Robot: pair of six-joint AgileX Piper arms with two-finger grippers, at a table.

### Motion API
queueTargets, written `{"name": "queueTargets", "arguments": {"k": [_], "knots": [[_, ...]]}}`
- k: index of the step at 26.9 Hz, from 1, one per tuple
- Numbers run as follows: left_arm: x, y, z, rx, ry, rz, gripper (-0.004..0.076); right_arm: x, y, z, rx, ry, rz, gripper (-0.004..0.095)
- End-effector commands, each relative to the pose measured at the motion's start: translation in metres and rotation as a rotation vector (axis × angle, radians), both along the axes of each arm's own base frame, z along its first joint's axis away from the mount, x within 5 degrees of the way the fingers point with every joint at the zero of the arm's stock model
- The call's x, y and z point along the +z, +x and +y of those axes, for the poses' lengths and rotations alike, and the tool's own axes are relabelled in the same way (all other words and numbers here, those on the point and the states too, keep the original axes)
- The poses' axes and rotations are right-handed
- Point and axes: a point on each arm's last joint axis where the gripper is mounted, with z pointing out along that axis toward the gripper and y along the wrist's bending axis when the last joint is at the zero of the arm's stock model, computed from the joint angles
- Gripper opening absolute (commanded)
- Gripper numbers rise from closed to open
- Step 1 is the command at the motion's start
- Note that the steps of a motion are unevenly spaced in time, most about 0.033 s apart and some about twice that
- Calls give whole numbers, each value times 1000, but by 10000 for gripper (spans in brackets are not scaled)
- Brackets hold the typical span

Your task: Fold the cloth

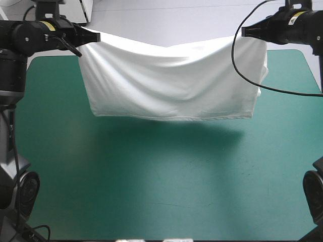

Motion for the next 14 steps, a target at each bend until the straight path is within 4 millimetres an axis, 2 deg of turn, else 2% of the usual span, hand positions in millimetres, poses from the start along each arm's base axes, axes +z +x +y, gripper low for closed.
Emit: {"name": "queueTargets", "arguments": {"k": [1,3,7,14], "knots": [[43,-35,5,-2,-35,-210,-9,31,-34,-5,-5,4,-137,-17],[41,-34,5,-7,-37,-203,-9,32,-33,-5,-5,4,-141,-17],[35,-21,2,-7,-33,-203,-9,26,-19,-3,-6,0,-152,-17],[22,27,-4,14,-41,-328,-9,13,37,-4,-64,-44,-303,-17]]}}
